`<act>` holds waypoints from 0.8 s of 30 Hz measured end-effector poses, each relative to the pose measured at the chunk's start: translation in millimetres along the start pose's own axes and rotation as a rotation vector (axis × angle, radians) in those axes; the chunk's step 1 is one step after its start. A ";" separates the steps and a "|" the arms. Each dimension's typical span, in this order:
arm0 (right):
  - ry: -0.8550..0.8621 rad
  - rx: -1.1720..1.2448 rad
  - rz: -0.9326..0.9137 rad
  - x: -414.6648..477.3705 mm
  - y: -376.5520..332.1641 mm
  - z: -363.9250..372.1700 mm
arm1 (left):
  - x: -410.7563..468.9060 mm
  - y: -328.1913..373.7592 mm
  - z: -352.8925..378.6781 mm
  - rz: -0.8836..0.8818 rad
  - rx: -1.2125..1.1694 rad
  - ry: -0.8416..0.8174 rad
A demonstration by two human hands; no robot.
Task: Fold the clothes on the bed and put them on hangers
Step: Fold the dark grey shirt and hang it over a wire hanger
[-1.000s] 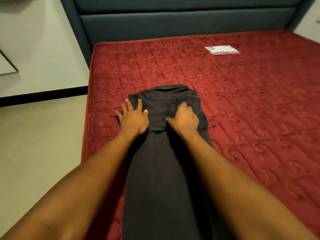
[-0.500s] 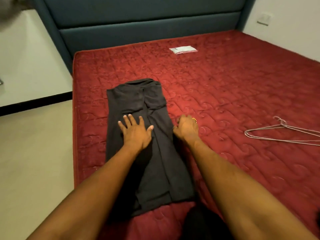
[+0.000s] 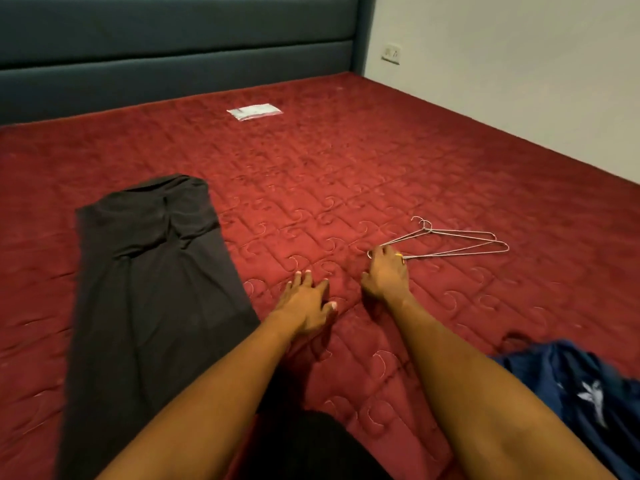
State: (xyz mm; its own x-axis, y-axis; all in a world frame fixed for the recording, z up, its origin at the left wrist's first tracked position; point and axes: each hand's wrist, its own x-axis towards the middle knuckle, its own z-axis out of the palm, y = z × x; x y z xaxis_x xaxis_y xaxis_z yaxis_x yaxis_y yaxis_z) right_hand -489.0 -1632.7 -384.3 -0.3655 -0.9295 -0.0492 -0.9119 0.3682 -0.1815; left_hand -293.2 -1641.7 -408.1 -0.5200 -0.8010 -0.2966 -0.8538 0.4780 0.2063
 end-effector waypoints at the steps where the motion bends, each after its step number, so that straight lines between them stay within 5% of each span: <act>1: -0.052 0.008 0.022 5.2 2.6 2.5 | 0.6 -0.4 2.6 0.000 -0.005 -0.002; 9: -0.005 0.072 -0.079 20.3 -35.6 9.4 | -24.1 -55.1 -19.3 -0.085 -0.557 0.356; 14: -0.057 0.086 -0.329 -0.9 -89.7 16.2 | -54.7 -101.8 -26.1 -0.239 -0.647 0.523; 18: 0.141 0.132 -0.449 -21.8 -112.9 12.8 | -71.7 -123.0 -20.0 -0.294 -0.695 0.593; 21: 0.249 0.194 -0.495 -37.9 -132.5 5.1 | -78.0 -113.4 -27.6 -0.337 -0.974 0.573; 24: 0.296 0.151 -0.653 -64.6 -156.9 6.9 | -82.0 -88.8 -44.8 -0.410 -1.496 0.313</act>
State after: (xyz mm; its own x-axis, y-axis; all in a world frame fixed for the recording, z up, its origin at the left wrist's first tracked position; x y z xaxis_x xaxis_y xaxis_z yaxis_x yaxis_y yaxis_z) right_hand -321.0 -1630.7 -359.4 0.1894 -0.9058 0.3791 -0.9333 -0.2860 -0.2170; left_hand -173.8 -1634.6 -360.4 -0.0823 -0.9112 -0.4036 -0.0372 -0.4019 0.9149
